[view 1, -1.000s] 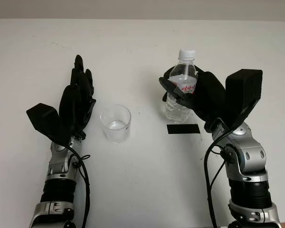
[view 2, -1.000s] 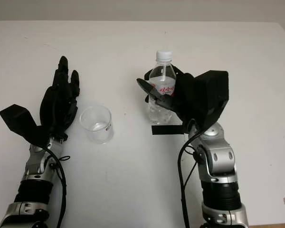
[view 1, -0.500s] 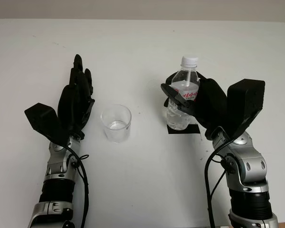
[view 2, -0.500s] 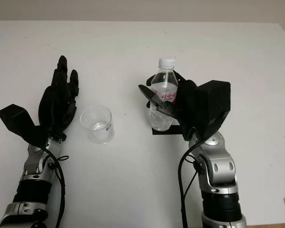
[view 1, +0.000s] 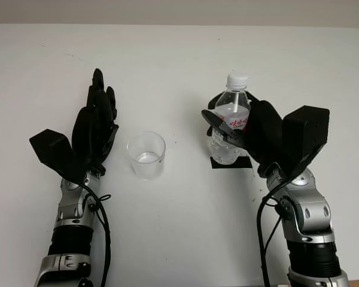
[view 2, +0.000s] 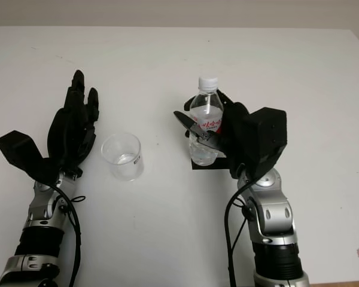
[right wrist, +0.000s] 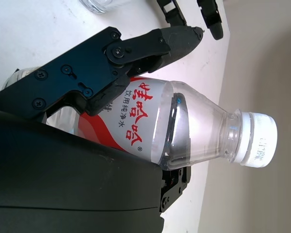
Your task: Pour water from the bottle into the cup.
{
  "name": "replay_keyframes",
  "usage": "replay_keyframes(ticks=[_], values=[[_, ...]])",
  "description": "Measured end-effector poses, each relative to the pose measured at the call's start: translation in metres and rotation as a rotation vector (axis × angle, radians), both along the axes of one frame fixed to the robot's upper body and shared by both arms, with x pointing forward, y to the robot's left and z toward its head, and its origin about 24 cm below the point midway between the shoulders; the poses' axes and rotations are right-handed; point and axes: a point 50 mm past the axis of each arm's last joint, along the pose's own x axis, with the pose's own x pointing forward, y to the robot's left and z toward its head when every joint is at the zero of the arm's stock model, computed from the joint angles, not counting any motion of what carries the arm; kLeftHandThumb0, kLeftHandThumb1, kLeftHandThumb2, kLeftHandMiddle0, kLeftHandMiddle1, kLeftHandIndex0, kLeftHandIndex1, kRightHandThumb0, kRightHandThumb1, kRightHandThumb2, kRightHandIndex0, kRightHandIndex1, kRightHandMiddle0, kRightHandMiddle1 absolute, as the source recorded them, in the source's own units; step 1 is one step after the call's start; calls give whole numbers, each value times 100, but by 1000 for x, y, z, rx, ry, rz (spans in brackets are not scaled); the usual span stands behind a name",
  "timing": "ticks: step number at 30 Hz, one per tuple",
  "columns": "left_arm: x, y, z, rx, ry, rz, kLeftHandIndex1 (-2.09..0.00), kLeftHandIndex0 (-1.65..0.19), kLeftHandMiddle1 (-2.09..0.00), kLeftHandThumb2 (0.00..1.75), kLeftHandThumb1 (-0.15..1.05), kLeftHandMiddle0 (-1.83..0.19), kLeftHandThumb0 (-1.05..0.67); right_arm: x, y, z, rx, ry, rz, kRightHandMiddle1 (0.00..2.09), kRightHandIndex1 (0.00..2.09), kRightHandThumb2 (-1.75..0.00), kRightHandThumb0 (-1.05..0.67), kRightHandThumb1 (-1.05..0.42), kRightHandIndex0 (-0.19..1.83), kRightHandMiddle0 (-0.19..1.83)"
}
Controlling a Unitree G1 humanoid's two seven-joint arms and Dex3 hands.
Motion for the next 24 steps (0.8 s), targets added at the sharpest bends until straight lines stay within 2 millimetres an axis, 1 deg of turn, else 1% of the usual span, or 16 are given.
replay_keyframes(ticks=[9,13,17,21,24], values=[[0,4,1,3,1,7,0,19,0,70,105,19,-81,1,0,-5,6,37,-16,209,209,-38,-40,-105,148,113],[0,5,1,6,1,6,0,19,0,69,105,19,-82,0,2,-6,20,38,-10,209,209,-38,-39,-105,155,118],[0,6,1,11,3,7,0,19,0,68,105,19,-82,-1,2,-7,23,27,-2,209,209,-36,-41,-105,157,123],[0,6,1,11,6,8,-1,18,-3,67,105,17,-82,-1,3,-9,27,24,30,209,209,-33,-42,-105,156,125],[0,6,1,14,6,10,-1,18,-4,67,105,17,-82,-2,2,-10,16,21,60,209,209,-23,-46,-105,148,118]])
